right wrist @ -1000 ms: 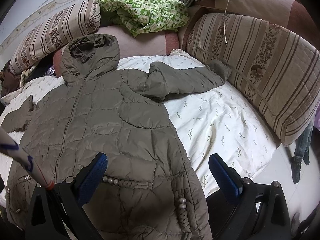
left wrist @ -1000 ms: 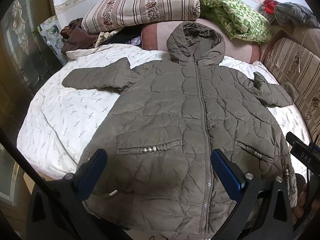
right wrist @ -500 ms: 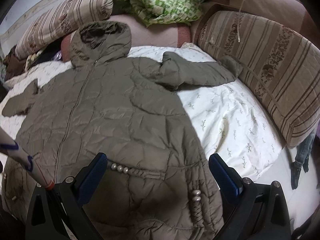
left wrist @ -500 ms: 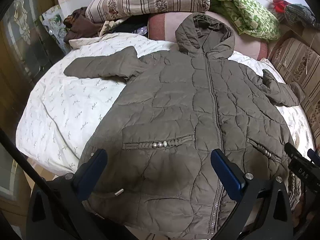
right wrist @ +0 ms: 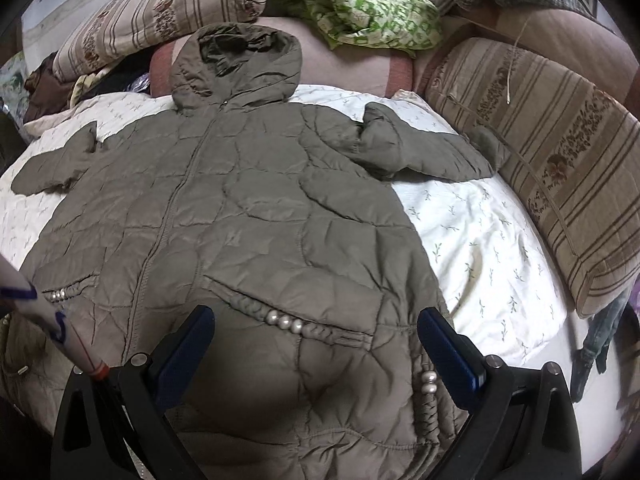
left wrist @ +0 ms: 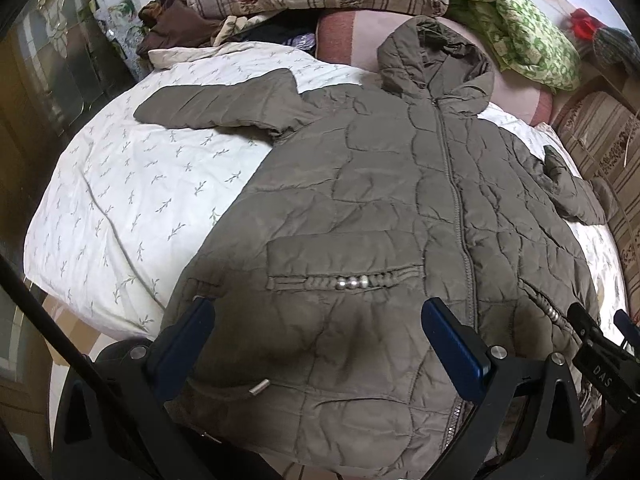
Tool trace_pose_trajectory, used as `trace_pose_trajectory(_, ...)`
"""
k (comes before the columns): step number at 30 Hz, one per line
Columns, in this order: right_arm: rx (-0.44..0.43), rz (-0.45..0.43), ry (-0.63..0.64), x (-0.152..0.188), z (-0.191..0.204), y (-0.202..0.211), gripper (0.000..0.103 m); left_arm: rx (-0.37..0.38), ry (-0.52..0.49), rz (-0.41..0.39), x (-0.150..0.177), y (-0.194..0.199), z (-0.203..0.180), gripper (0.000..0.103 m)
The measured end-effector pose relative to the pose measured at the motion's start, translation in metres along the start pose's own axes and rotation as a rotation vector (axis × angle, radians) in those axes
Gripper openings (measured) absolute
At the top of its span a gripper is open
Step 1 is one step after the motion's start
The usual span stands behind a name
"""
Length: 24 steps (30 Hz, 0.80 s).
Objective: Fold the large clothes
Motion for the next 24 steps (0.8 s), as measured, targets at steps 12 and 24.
trace_pose_trajectory(12, -0.02, -0.005, 0.054, -0.004, 0.023, 0.003, 0.103, -0.02, 0.073, 0.008, -0.009, -0.01, 0.032, 0.103)
trace_pose_trajectory(24, -0.021, 0.009, 0.084, -0.007, 0.037, 0.002, 0.103, -0.062, 0.106, -0.019, -0.021, -0.015, 0.06, 0.103)
Point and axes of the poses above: each gripper's, at about its wrist camera, not at the fingertips, and y roughly against the way its jaws point, z to its left, x to its underside, the point moved 5 cm from there along -y, roughly the way its jaws point, and after that the axes turned 10 degrees about y, right-handed, at the moved point
